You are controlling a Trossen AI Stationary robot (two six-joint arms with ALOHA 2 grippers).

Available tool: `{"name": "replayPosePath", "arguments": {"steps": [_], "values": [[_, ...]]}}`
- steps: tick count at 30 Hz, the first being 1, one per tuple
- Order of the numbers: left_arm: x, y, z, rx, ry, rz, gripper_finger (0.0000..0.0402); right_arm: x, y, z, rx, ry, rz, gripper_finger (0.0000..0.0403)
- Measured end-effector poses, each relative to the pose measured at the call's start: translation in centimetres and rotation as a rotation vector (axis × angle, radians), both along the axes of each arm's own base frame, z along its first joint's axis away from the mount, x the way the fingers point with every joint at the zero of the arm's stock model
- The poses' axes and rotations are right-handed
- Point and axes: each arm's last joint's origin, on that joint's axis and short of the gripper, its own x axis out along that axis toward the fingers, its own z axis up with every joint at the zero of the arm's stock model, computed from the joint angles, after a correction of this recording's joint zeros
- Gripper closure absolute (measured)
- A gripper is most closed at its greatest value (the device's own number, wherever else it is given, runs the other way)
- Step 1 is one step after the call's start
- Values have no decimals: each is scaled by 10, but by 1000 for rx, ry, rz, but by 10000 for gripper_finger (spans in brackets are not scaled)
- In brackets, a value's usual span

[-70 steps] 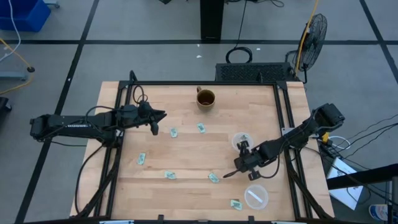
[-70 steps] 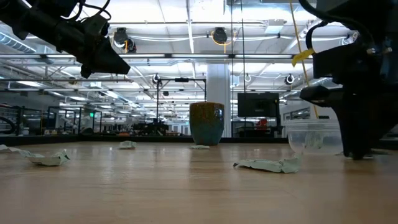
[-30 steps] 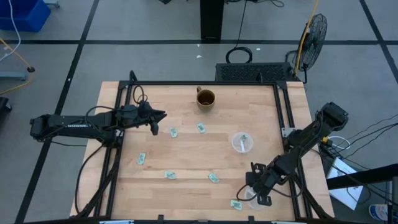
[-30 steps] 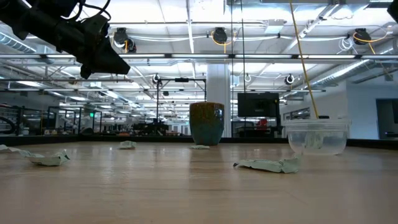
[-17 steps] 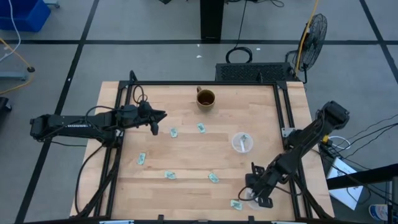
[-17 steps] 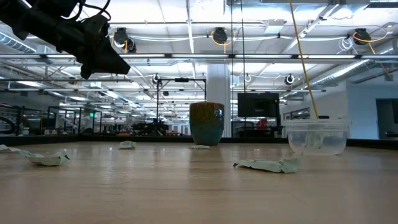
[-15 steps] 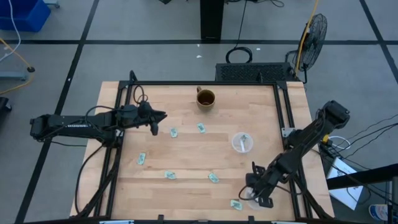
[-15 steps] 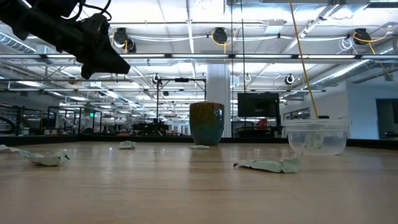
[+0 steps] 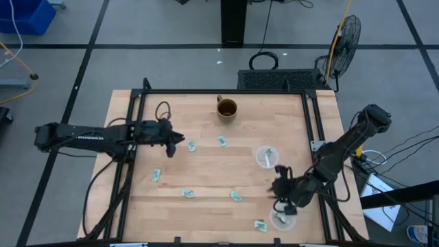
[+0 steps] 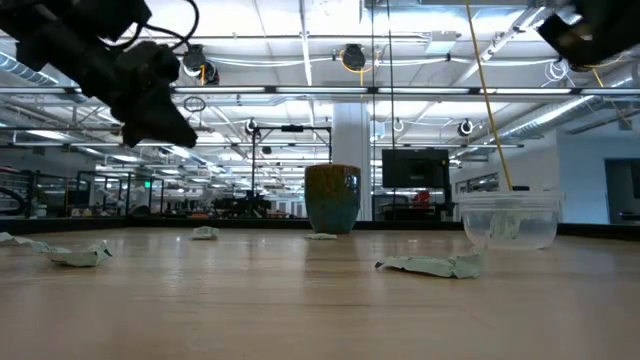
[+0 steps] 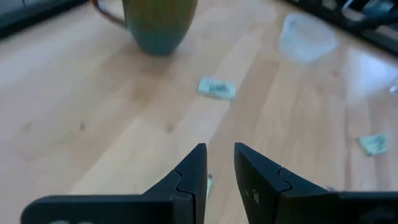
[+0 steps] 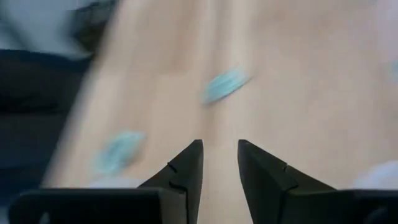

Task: Pick and place items into bin
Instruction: Put the stevia packet into the top transparent bin

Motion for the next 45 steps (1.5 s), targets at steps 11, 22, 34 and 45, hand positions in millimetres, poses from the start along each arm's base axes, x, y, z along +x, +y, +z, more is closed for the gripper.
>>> {"name": "replayPosePath", "arguments": {"steps": [11,22,34,45], "values": [[37,-2,-37,96,115,39,316,22,-36,5,-414,-155,-186,307],[49,-1,-69,132,261,-10,316,31,-55,4,-467,-116,-230,307],[49,2,-79,148,318,22,316,38,-71,4,-468,-99,-301,307],[48,7,-81,132,330,2,316,40,-76,4,-466,-94,-320,307]]}}
